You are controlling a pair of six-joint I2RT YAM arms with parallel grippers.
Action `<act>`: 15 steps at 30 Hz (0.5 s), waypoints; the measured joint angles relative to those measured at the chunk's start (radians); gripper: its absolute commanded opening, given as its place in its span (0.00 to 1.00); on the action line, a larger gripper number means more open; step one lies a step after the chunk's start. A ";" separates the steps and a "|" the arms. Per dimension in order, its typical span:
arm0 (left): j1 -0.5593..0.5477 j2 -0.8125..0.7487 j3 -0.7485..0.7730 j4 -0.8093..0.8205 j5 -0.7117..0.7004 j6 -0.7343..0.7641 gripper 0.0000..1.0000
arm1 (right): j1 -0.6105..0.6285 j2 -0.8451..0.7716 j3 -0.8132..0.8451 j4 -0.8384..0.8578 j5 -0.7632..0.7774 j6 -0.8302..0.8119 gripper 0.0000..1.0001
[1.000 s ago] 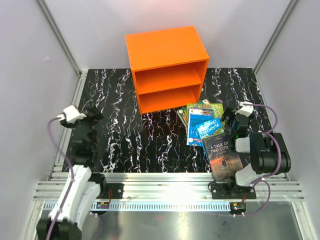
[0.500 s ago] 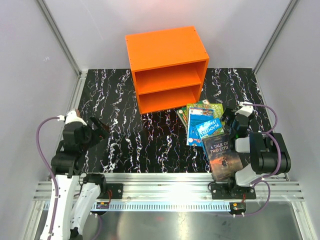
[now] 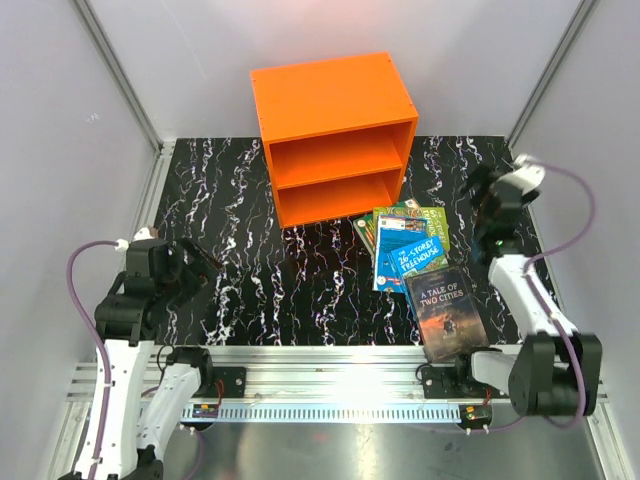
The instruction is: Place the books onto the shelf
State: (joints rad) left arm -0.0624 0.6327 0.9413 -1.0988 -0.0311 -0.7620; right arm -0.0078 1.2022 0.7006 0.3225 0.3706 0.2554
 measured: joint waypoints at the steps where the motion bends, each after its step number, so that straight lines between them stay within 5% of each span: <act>1: 0.000 0.002 -0.002 0.000 0.013 -0.006 0.99 | 0.000 -0.029 0.099 -0.108 0.010 0.039 1.00; 8: -0.003 -0.004 -0.076 0.033 0.171 -0.033 0.99 | -0.007 -0.072 0.498 -0.715 -0.111 0.168 1.00; 15: -0.027 -0.023 -0.083 0.010 0.228 -0.021 0.99 | -0.039 0.117 0.404 -1.091 -0.313 0.217 1.00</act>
State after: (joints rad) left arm -0.0891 0.6102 0.8581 -1.0885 0.1967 -0.7834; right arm -0.0467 1.3193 1.1042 -0.7689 0.0574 0.4725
